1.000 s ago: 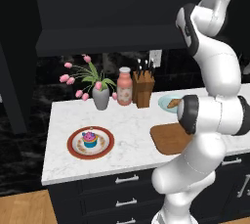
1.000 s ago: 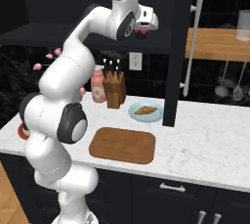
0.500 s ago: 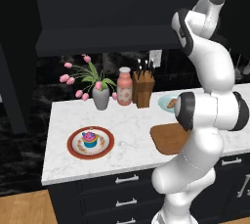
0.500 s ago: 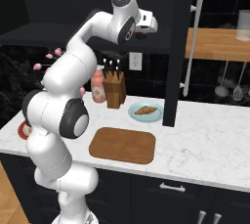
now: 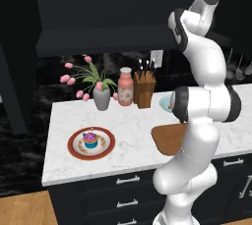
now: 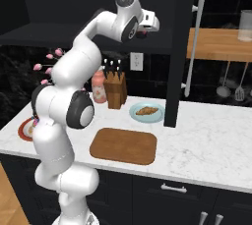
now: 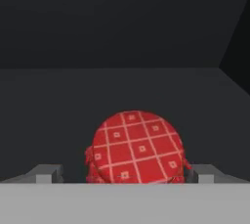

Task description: From the different types of pastries on the counter, select a croissant and place it on the cutting board. Then retrieve a jar of jam from the cabinet and place it alongside the croissant on the cutting board.

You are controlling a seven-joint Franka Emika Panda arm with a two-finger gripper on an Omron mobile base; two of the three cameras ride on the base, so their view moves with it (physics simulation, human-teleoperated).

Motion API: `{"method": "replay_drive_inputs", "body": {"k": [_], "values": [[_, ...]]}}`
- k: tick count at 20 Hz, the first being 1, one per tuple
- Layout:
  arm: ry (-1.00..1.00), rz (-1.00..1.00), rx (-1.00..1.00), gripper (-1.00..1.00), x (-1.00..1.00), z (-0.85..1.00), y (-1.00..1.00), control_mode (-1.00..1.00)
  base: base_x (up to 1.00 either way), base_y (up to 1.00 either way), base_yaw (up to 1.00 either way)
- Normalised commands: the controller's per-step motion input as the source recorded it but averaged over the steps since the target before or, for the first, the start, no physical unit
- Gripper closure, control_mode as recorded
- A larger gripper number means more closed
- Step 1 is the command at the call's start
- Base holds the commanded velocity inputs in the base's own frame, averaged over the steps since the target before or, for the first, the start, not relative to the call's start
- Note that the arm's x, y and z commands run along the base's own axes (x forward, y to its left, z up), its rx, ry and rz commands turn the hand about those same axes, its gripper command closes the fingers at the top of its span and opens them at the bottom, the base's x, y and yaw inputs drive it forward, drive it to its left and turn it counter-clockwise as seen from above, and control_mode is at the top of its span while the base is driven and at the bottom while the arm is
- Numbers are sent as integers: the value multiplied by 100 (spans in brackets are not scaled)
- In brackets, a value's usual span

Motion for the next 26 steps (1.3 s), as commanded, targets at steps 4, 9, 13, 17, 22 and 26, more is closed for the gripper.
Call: {"method": "replay_drive_inputs", "body": {"k": [4,9,13,17,22,26], "values": [[0,3,0,-100,31,1,-25,-100,0,0,0],[1,6,1,-100,5,0,-30,-100,0,0,0],[2,7,0,100,0,0,-16,-100,0,0,0],[4,4,6,100,0,-2,0,-100,0,0,0],[7,6,10,100,0,-12,0,-100,0,0,0],[-2,6,2,100,-43,2,3,-100,0,0,0]]}}
